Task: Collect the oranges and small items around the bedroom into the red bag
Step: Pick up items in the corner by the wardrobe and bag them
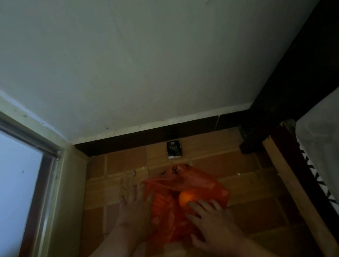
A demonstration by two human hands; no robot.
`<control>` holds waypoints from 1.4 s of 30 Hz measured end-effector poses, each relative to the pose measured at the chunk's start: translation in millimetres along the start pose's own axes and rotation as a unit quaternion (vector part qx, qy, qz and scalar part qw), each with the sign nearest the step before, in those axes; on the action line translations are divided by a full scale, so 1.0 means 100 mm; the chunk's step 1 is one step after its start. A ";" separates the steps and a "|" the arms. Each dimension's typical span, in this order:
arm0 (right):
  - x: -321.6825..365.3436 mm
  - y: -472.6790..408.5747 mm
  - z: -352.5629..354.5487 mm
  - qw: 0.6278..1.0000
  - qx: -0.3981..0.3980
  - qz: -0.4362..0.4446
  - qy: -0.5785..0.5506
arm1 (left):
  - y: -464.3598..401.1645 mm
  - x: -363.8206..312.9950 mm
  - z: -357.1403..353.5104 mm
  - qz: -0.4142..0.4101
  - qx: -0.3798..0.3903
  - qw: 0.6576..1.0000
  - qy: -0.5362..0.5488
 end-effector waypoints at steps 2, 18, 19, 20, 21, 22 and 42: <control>0.02 0.03 0.00 0.999 -0.040 0.002 0.013 | 0.00 0.01 0.03 0.017 -0.003 1.000 0.006; -0.41 -0.70 0.29 1.000 0.015 0.016 0.002 | 0.08 -0.42 -0.03 -0.220 -0.049 0.974 -0.021; -0.47 -0.70 0.26 0.999 0.038 0.016 -0.002 | 0.04 -0.40 -0.07 -0.223 -0.032 0.974 -0.017; -0.54 -0.69 0.22 0.998 0.055 0.017 -0.003 | 0.00 -0.37 -0.12 -0.219 -0.018 0.976 -0.017; -0.61 -0.67 0.18 0.997 0.074 0.012 -0.007 | -0.04 -0.32 -0.16 -0.210 -0.004 0.977 -0.026; -0.68 -0.64 0.13 0.995 0.096 0.002 -0.014 | -0.08 -0.25 -0.20 -0.199 0.009 0.979 -0.043; -0.83 -0.71 0.47 0.972 -0.029 -0.087 -0.216 | -0.09 0.13 0.00 -0.179 -0.130 0.970 0.101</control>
Point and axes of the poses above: each hand's wrist, its own y-axis away from the middle knuckle, its own z-axis out of the back of the hand, x = y × z, the point moved 2 cm from there along -y, towards the middle knuckle, and after that the axes turned 1 degree about y, right-handed, at the moved point
